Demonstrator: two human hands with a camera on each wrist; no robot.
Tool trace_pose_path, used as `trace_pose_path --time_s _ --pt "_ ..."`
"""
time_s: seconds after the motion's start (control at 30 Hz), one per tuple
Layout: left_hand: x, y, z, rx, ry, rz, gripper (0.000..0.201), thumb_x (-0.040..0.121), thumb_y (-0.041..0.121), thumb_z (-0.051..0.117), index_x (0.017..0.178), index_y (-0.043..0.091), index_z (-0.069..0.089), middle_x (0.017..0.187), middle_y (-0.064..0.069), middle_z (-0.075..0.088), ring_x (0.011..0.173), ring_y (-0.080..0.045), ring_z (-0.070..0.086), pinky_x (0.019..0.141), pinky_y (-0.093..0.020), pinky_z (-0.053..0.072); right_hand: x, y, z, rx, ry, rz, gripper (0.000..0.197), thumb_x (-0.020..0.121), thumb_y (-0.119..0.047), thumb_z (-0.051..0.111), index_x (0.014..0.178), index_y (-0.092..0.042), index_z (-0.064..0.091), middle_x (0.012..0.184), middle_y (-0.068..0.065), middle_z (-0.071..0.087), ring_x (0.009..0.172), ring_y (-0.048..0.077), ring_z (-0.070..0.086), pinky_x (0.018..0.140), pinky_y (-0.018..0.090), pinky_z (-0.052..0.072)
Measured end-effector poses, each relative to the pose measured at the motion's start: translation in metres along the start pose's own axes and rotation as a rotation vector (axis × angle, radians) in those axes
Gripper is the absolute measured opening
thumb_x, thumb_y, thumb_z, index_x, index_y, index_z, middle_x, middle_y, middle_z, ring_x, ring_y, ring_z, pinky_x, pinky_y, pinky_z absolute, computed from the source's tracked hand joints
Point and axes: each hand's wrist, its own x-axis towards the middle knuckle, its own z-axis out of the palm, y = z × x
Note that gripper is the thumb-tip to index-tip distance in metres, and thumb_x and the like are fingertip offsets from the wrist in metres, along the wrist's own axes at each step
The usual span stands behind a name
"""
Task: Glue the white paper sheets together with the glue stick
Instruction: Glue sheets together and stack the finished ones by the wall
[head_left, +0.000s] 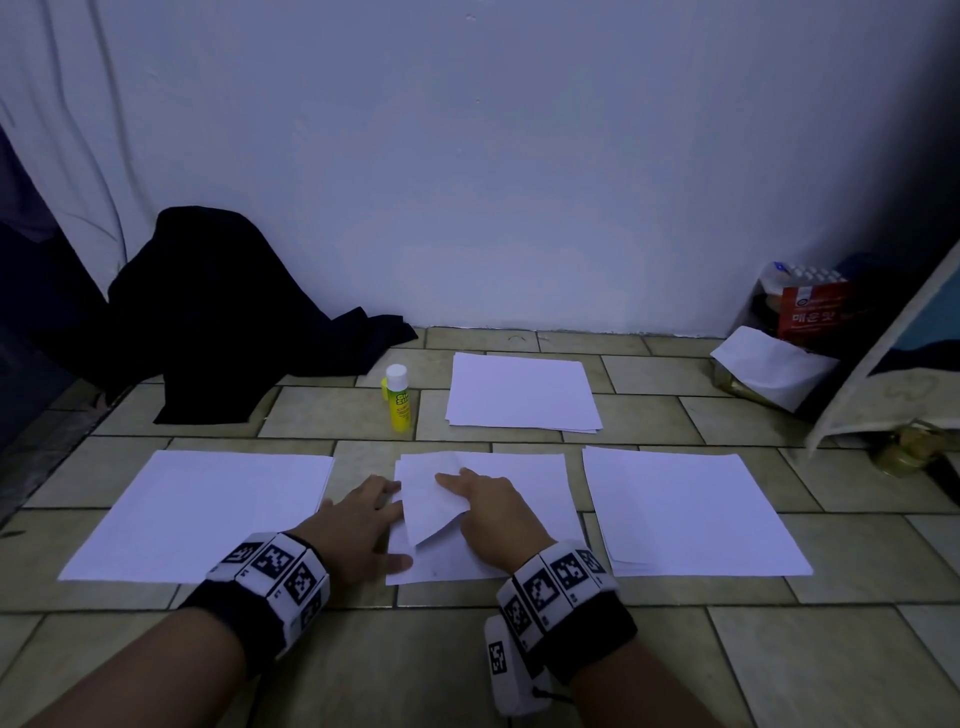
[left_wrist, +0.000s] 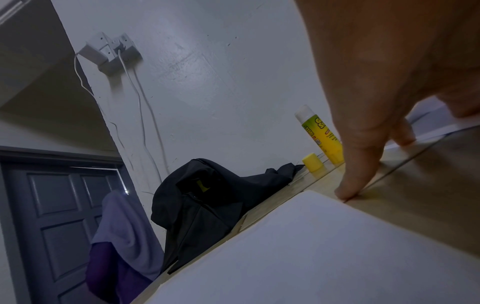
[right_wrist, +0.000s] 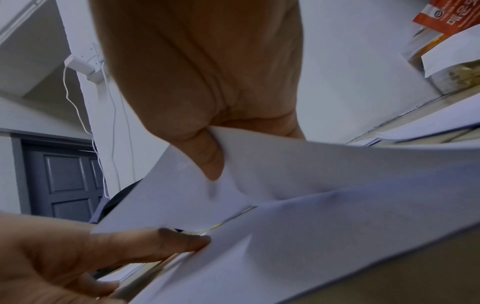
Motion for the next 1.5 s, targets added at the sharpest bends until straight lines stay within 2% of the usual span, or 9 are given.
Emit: trace_pose_path --time_s 0.23,0.6,0.77,0.97,1.1,1.17,1.3,1.4,1.5 --pt "-0.002 0.002 0.000 0.006 0.007 0.005 0.071 0.093 0.054 0.050 0.152 0.033 0.017 0.158 0.002 0.003 0.144 -0.020 0.019 0.118 -0.050 0.016 0.000 0.000 0.001 -0.015 -0.009 -0.012 0.055 0.096 0.001 0.035 0.146 -0.022 0.036 0.148 0.010 0.038 0.135 0.024 0.035 0.111 0.027 0.023" --pt "-0.004 0.001 -0.001 0.036 0.005 0.006 0.067 0.094 0.055 0.045 0.152 0.032 0.020 0.158 0.002 0.003 0.144 -0.019 0.020 0.118 -0.049 0.018 0.001 0.000 0.003 -0.063 -0.041 -0.011 0.054 0.096 -0.001 0.036 0.147 -0.020 0.036 0.155 0.008 0.027 0.140 0.023 0.029 0.114 0.028 0.019" --pt "-0.005 0.003 -0.001 0.065 0.006 0.003 0.066 0.095 0.054 0.045 0.152 0.032 0.019 0.158 0.001 0.002 0.144 -0.021 0.019 0.117 -0.049 0.019 -0.001 -0.001 0.000 -0.102 -0.075 -0.020 0.051 0.098 -0.002 0.035 0.146 -0.018 0.036 0.153 0.007 0.031 0.139 0.024 0.029 0.112 0.028 0.018" --pt "-0.005 -0.001 0.004 0.045 0.026 0.035 0.062 0.096 0.053 0.045 0.150 0.041 0.017 0.158 0.003 -0.012 0.146 -0.021 0.012 0.118 -0.053 0.015 -0.001 -0.001 0.000 -0.111 -0.074 -0.028 0.051 0.097 0.000 0.034 0.145 -0.017 0.038 0.150 0.009 0.036 0.138 0.025 0.031 0.111 0.027 0.019" --pt "-0.003 -0.002 0.008 0.056 0.048 0.055 0.059 0.096 0.051 0.045 0.149 0.042 0.021 0.157 0.003 -0.016 0.146 -0.020 0.012 0.117 -0.055 0.015 0.000 0.000 -0.001 -0.122 -0.087 -0.035 0.051 0.098 -0.002 0.035 0.146 -0.018 0.036 0.150 0.009 0.035 0.138 0.024 0.031 0.111 0.027 0.018" --pt "-0.001 -0.003 0.010 0.057 0.062 0.052 0.057 0.096 0.051 0.045 0.148 0.039 0.026 0.157 0.001 -0.020 0.146 -0.019 0.013 0.117 -0.055 0.015 -0.001 0.000 -0.001 -0.119 -0.086 -0.035 0.050 0.098 -0.001 0.034 0.145 -0.017 0.037 0.149 0.009 0.037 0.137 0.024 0.032 0.112 0.028 0.020" --pt "0.001 -0.009 0.013 0.007 0.098 0.056 0.051 0.092 0.055 0.051 0.138 0.035 0.044 0.149 0.002 -0.043 0.148 -0.018 0.010 0.118 -0.051 0.018 -0.001 0.000 -0.001 -0.112 -0.088 -0.034 0.050 0.097 -0.002 0.036 0.145 -0.017 0.038 0.149 0.010 0.037 0.137 0.024 0.032 0.111 0.027 0.019" --pt "0.003 -0.013 0.010 0.019 0.048 0.072 0.055 0.093 0.055 0.048 0.143 0.036 0.039 0.153 -0.001 -0.035 0.149 -0.023 0.003 0.117 -0.051 0.020 -0.001 -0.001 0.000 -0.112 -0.096 -0.038 0.050 0.098 -0.003 0.036 0.146 -0.017 0.037 0.150 0.009 0.036 0.138 0.024 0.031 0.112 0.027 0.018" --pt "0.000 -0.010 0.005 0.041 0.014 0.060 0.056 0.093 0.055 0.048 0.144 0.033 0.039 0.156 -0.002 -0.025 0.148 -0.027 0.004 0.117 -0.050 0.020 -0.002 -0.002 -0.001 -0.128 -0.113 -0.043 0.049 0.099 -0.004 0.036 0.146 -0.019 0.038 0.151 0.009 0.035 0.138 0.025 0.031 0.111 0.029 0.019"
